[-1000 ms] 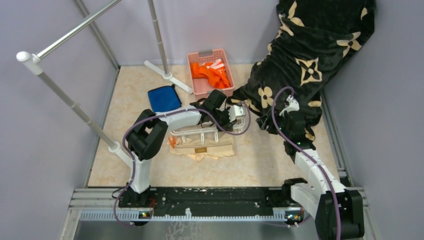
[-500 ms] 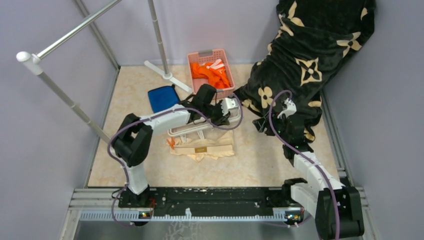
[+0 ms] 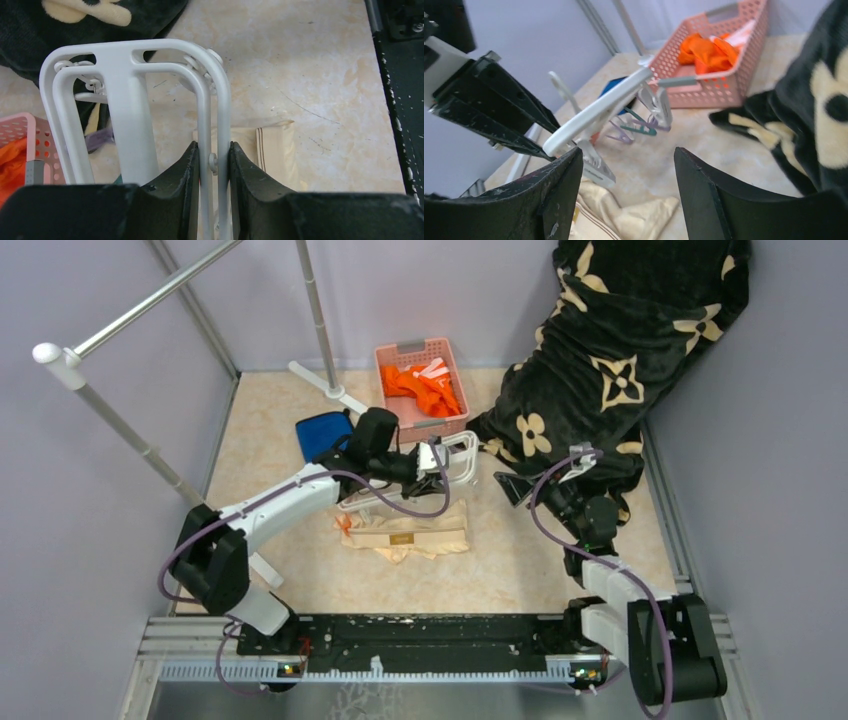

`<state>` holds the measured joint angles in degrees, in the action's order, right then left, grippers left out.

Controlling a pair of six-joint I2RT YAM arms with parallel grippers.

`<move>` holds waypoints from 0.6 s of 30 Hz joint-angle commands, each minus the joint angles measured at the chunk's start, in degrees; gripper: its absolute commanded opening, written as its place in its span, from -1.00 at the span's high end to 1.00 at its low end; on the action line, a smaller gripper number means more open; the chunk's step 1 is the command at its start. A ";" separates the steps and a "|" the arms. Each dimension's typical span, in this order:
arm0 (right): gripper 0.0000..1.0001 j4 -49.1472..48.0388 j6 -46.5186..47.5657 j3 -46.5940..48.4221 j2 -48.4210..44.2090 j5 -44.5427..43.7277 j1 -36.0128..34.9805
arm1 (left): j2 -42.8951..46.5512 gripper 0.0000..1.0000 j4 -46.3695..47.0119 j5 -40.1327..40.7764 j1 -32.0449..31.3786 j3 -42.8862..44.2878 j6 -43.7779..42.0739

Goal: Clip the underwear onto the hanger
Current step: Open the clamp at the hanger.

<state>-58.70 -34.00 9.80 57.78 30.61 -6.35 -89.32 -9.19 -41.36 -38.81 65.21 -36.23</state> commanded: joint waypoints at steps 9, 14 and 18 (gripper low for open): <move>-0.28 -24.68 0.19 8.55 9.49 21.09 -8.09 | 13.33 1.00 0.42 -9.76 3.85 -7.95 -14.72; -0.26 -11.10 10.59 12.56 6.91 22.63 -11.80 | 16.67 1.00 3.01 -11.99 5.60 -10.43 -15.01; -0.27 17.72 29.37 18.30 2.37 22.68 -14.36 | 18.43 1.00 3.06 -13.04 5.85 -10.96 -15.43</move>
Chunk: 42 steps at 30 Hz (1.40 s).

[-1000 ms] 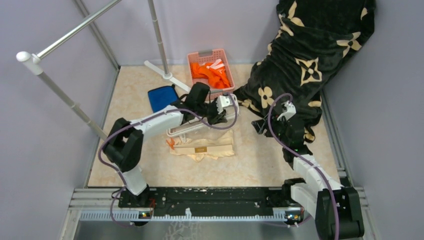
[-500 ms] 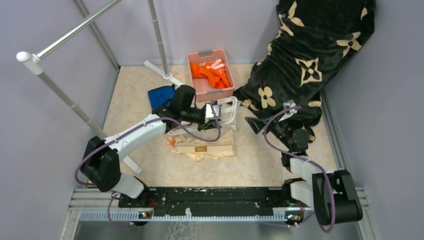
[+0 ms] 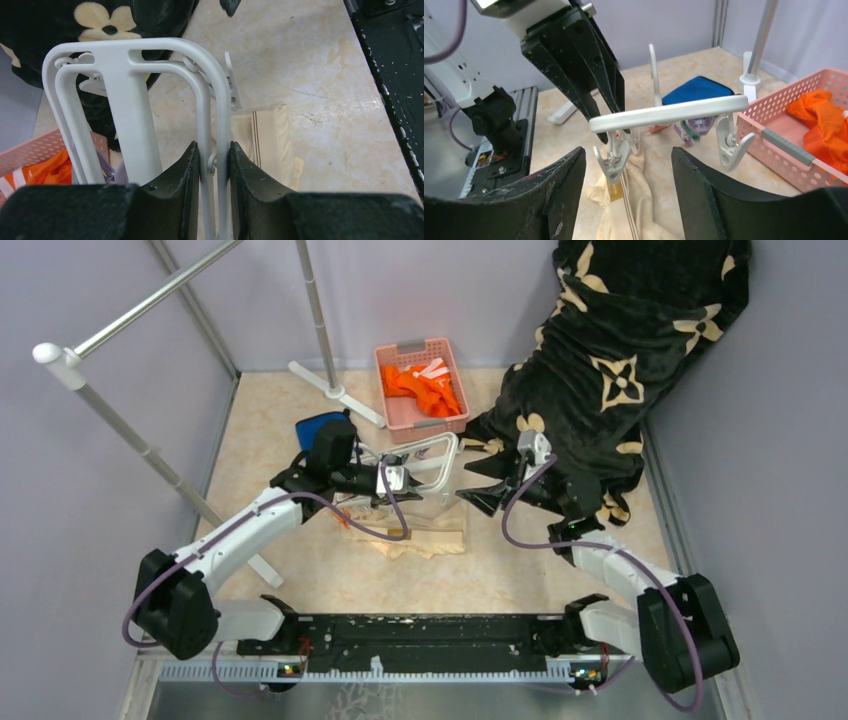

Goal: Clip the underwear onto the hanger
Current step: Open the clamp at the hanger.

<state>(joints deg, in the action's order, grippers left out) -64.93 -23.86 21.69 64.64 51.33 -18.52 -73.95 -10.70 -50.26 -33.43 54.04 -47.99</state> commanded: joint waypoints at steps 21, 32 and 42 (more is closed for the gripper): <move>-0.48 30.92 26.33 12.58 -1.43 9.85 -5.59 | 4.43 1.00 2.35 -7.44 0.47 1.76 -6.24; -0.48 29.82 25.97 16.18 2.36 10.83 -8.06 | 3.58 1.00 2.08 -8.63 0.47 2.81 -6.24; -0.33 30.79 25.60 16.36 2.84 9.31 -10.04 | 3.30 1.00 1.92 -7.49 0.47 3.07 -6.32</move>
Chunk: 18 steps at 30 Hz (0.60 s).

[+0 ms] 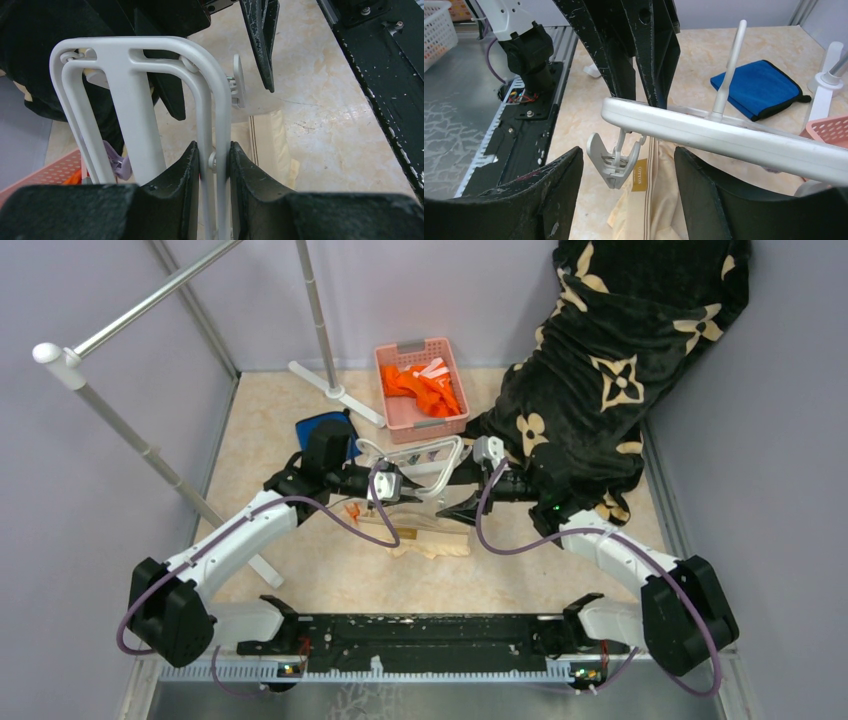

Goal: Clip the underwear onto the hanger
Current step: Open the clamp at the hanger.

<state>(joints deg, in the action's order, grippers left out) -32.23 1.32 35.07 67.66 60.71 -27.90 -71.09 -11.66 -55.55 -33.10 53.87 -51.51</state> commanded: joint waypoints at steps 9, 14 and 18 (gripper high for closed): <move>-0.19 -1.94 -0.76 2.00 -2.39 -1.38 -0.82 | 0.03 1.00 2.96 -2.03 0.14 3.26 -2.71; -0.16 -2.98 -1.40 1.93 -2.37 -1.31 -0.92 | -0.09 1.00 2.87 -1.93 0.14 3.36 -2.72; -0.14 -3.18 -1.59 1.92 -2.44 -1.13 -0.93 | -0.21 1.00 2.74 -1.84 0.14 3.56 -2.75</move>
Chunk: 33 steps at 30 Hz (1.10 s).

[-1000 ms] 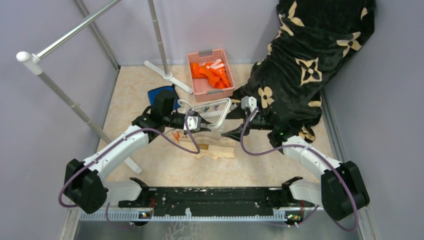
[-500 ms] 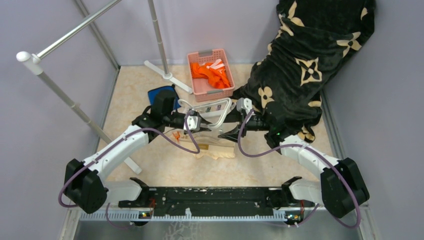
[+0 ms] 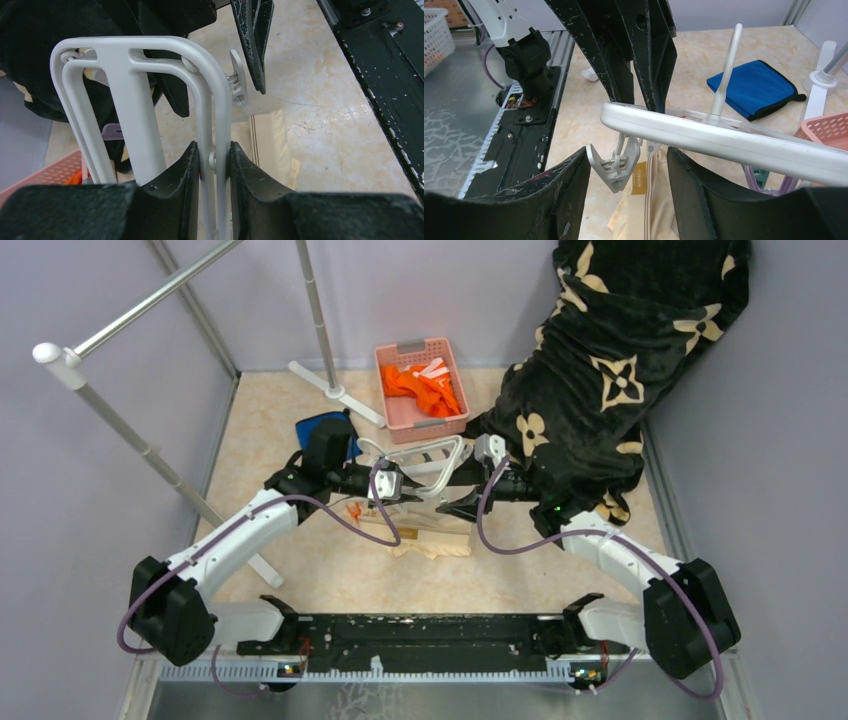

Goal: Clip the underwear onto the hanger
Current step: Open the clamp at the hanger.

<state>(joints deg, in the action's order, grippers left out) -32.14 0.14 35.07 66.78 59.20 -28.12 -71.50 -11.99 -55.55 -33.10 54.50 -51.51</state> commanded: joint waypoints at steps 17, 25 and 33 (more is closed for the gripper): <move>-0.17 -5.90 -2.07 1.84 -1.68 0.80 -0.80 | -0.02 1.00 2.36 -1.53 0.14 3.11 -2.90; -0.27 -6.17 -2.27 1.71 -1.31 1.60 -0.92 | 0.01 1.00 2.10 -1.93 0.14 3.27 -2.85; -0.30 -4.20 -1.67 1.34 -2.20 3.86 -0.97 | 0.08 1.00 1.88 -1.91 0.18 3.41 -2.95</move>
<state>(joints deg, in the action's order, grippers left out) -35.05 -1.76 35.07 66.74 60.75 -28.40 -71.90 -12.80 -55.53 -33.10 55.16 -51.92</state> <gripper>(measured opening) 0.653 0.291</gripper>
